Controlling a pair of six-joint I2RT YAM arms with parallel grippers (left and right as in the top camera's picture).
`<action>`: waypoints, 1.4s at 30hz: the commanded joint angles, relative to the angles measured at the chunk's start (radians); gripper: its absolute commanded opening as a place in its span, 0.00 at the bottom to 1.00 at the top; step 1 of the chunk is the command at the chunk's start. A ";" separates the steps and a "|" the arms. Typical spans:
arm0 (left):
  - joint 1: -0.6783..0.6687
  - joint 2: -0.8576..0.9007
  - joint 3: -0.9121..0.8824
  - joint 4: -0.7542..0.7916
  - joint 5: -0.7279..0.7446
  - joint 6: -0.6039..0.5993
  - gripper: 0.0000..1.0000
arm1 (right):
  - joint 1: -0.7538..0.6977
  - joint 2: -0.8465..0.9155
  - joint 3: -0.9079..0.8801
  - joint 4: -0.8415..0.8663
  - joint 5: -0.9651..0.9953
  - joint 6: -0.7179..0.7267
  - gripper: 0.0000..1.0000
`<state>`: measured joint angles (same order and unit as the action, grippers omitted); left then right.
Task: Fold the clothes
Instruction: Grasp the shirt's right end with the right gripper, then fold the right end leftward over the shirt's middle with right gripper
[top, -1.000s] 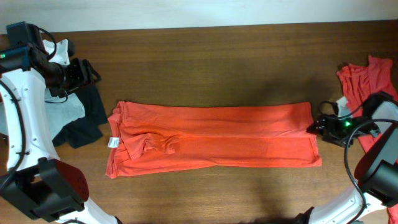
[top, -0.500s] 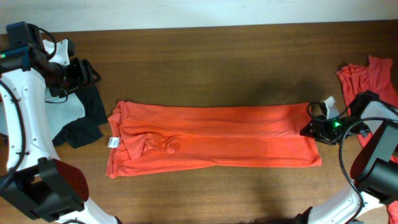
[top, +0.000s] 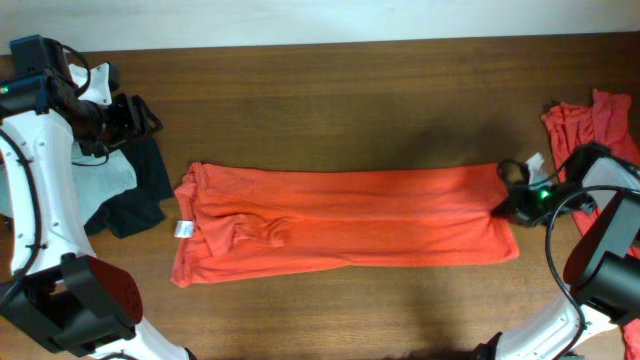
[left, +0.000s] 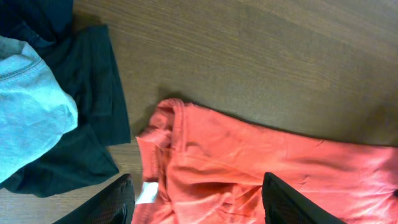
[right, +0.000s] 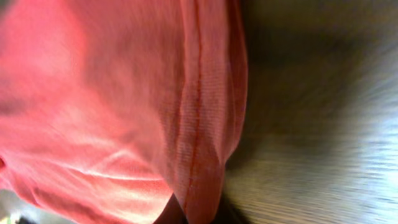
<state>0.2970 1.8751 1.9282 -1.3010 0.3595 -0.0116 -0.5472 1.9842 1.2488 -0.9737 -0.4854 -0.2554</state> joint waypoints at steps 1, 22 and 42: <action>0.007 -0.026 0.019 -0.015 0.012 0.005 0.66 | -0.005 -0.031 0.124 -0.037 0.106 0.081 0.04; 0.007 -0.026 0.036 -0.009 0.127 0.005 0.67 | 0.719 -0.063 0.242 -0.165 0.151 0.228 0.04; 0.007 -0.026 0.036 -0.019 0.127 0.005 0.68 | 1.013 0.002 0.246 0.030 0.027 0.413 0.36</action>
<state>0.2974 1.8751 1.9396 -1.3178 0.4686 -0.0116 0.4747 1.9816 1.4765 -0.9314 -0.4099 0.1463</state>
